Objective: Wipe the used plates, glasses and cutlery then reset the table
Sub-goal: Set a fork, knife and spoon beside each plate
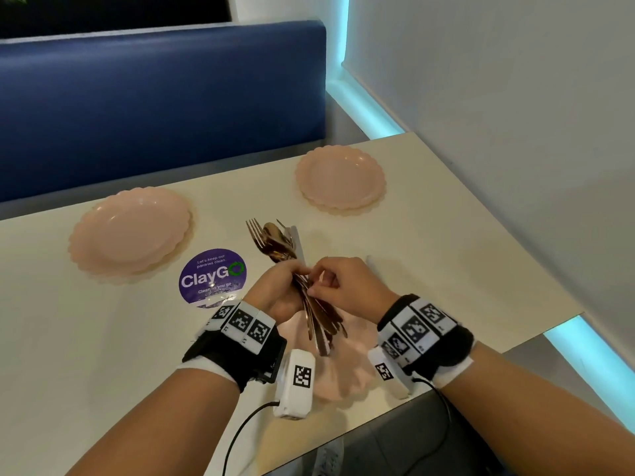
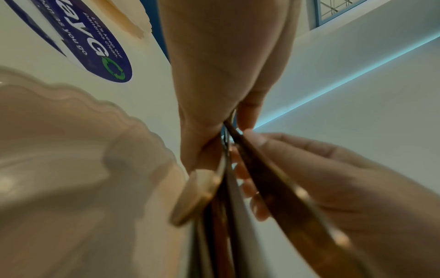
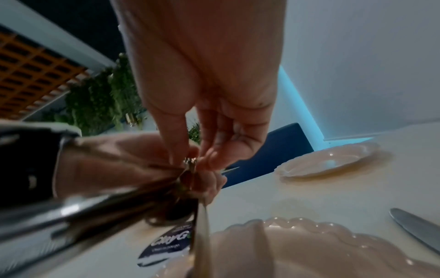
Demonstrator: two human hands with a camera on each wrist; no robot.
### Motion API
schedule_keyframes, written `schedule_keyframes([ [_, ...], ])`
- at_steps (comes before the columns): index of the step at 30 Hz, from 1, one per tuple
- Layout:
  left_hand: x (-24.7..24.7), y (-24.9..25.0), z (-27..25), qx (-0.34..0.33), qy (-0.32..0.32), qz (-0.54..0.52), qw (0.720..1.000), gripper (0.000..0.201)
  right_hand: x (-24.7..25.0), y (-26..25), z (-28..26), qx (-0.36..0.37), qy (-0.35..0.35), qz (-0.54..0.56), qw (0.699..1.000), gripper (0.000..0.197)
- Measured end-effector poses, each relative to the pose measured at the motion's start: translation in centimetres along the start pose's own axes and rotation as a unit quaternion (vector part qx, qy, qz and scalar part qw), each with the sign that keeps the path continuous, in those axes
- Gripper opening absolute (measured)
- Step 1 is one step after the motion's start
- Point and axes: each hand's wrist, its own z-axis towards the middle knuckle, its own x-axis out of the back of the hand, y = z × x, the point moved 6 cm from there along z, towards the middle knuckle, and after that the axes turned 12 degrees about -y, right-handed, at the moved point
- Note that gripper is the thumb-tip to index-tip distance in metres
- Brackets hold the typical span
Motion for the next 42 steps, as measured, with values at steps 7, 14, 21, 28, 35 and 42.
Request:
schedule_keyframes([
  [7, -0.3, 0.2, 0.2, -0.025, -0.013, 0.023, 0.999, 0.02, 0.4, 0.6, 0.2, -0.047, 0.05, 0.008, 0.998, 0.022],
  [14, -1.6, -0.4, 0.4, -0.024, -0.024, 0.069, 0.997, 0.042, 0.5, 2.7, 0.1, -0.078, 0.026, 0.095, 0.992, 0.023],
  [21, -3.3, -0.3, 0.5, -0.035, -0.07, 0.103, 0.992, 0.026, 0.8, 3.9, -1.0, -0.106, 0.021, 0.13, 0.986, 0.016],
  [28, -2.6, -0.4, 0.9, -0.029, -0.051, 0.02, 0.998, 0.024, 6.0, 7.3, -3.0, -0.13, 0.1, 0.319, 0.933, 0.022],
  [35, -0.4, 0.3, -0.3, -0.053, -0.048, 0.009, 0.997, 0.024, 5.9, 16.5, -6.3, -0.294, 0.047, 0.157, 0.942, 0.007],
  [42, 1.1, 0.5, -1.7, -0.074, -0.009, 0.0, 0.997, 0.023, 3.7, 19.1, -6.8, -0.339, 0.021, 0.121, 0.933, 0.007],
])
